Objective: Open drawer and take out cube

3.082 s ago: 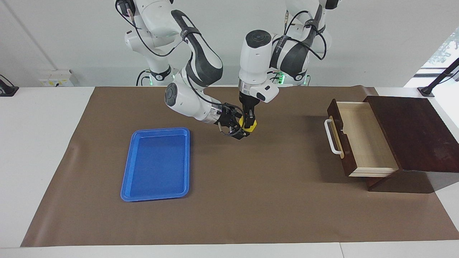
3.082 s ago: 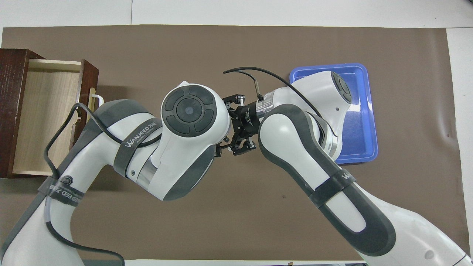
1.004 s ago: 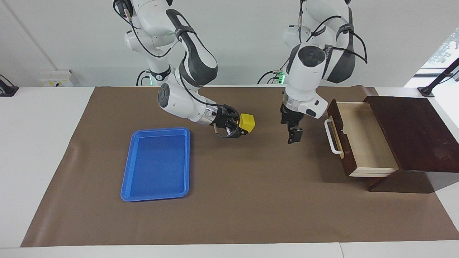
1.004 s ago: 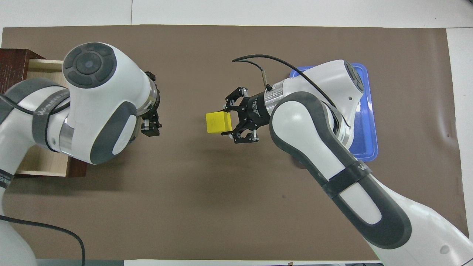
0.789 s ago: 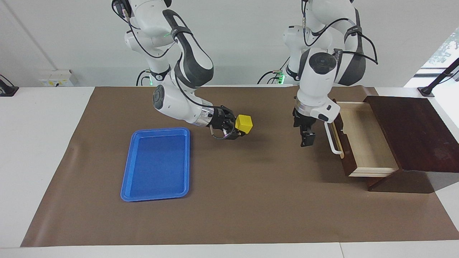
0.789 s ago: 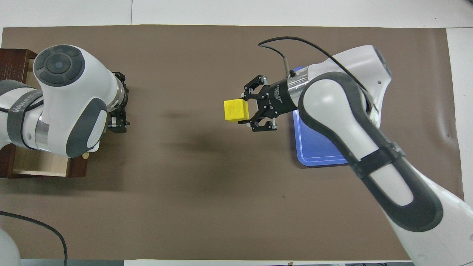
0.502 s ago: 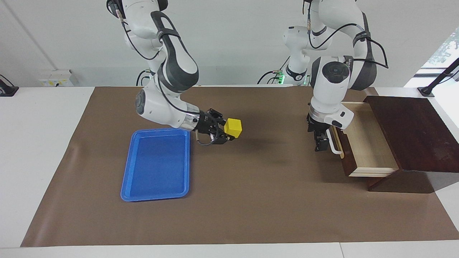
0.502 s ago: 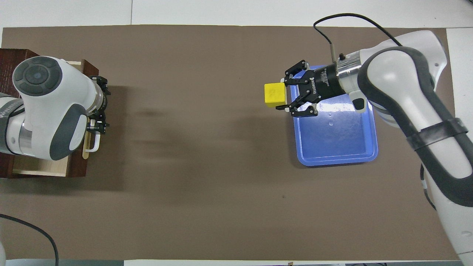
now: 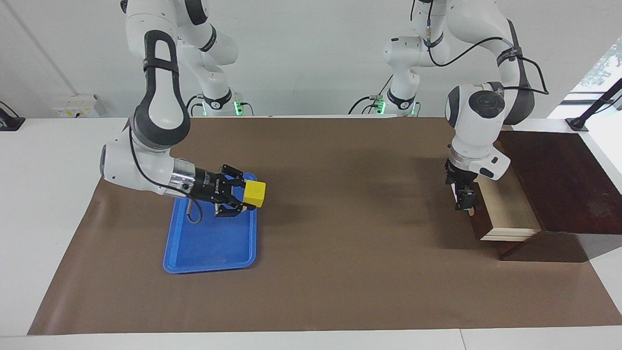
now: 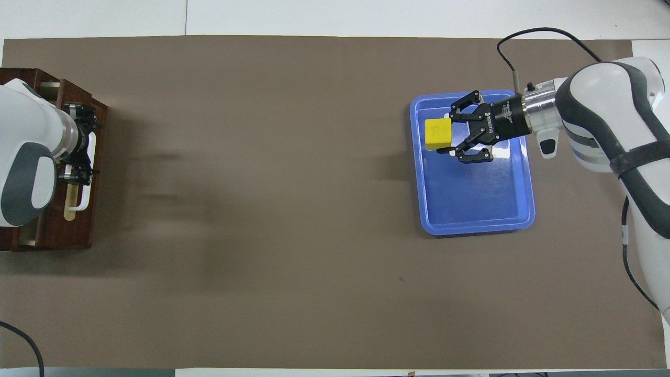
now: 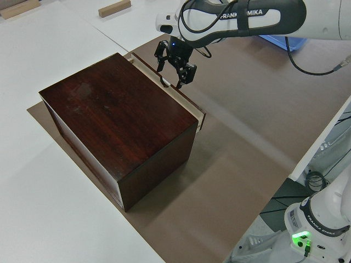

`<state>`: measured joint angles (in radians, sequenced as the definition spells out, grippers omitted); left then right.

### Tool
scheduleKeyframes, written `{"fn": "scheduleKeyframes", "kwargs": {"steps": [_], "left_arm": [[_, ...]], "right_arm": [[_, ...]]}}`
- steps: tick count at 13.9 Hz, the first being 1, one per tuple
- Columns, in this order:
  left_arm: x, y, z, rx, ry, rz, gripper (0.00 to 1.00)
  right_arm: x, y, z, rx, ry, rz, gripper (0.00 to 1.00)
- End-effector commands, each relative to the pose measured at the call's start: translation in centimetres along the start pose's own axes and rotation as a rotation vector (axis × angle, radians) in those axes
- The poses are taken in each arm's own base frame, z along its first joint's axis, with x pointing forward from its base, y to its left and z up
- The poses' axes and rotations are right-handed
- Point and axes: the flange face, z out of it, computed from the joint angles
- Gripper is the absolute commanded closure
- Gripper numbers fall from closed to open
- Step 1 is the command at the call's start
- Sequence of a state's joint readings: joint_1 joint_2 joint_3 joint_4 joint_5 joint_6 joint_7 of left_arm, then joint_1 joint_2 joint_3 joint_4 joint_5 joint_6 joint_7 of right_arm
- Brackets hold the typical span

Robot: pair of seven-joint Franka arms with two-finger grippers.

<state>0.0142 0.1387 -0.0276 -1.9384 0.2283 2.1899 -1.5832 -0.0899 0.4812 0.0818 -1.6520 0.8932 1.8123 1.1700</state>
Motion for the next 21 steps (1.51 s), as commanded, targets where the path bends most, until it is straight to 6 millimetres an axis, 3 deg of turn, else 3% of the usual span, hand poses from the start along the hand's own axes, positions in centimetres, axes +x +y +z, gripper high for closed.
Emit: {"fn": "scheduleKeyframes", "kwargs": {"steps": [1, 4, 7, 9, 10, 13, 16, 18, 21], "left_arm": [[2.9, -1.4, 0.5, -0.018, 0.022, 0.034, 0.00], [4.6, -2.0, 1.1, -0.014, 0.025, 0.061, 0.00], [3.8, -1.5, 0.3, 0.014, 0.024, 0.081, 0.00], [-0.2, -1.1, -1.4, 0.056, 0.014, 0.159, 0.00], [-1.2, -0.9, -2.9, 0.055, 0.017, 0.178, 0.00], [-2.2, -1.7, -6.6, 0.086, -0.021, 0.277, 0.00], [-1.7, -4.0, -11.4, 0.061, -0.193, 0.506, 0.00], [-2.3, -4.7, -12.8, 0.099, -0.225, 0.663, 0.00], [-3.4, -5.9, -13.7, 0.135, -0.307, 1.106, 0.00]], "right_arm": [[2.2, -0.7, 0.1, -0.025, 0.058, -0.033, 1.00], [4.8, -0.7, 1.0, -0.053, 0.074, -0.078, 1.00], [7.9, -1.7, 1.0, -0.083, 0.076, -0.113, 1.00], [7.6, -1.9, 0.6, -0.090, 0.075, -0.125, 1.00], [7.8, -1.8, 0.5, -0.096, 0.070, -0.123, 1.00], [9.7, -0.1, -0.9, -0.157, 0.013, -0.104, 1.00], [10.7, 1.9, -0.7, -0.171, 0.002, -0.139, 1.00], [11.0, 2.4, -0.9, -0.162, 0.011, -0.129, 1.00], [12.5, 2.7, -0.9, -0.117, 0.040, -0.091, 1.00]]}}
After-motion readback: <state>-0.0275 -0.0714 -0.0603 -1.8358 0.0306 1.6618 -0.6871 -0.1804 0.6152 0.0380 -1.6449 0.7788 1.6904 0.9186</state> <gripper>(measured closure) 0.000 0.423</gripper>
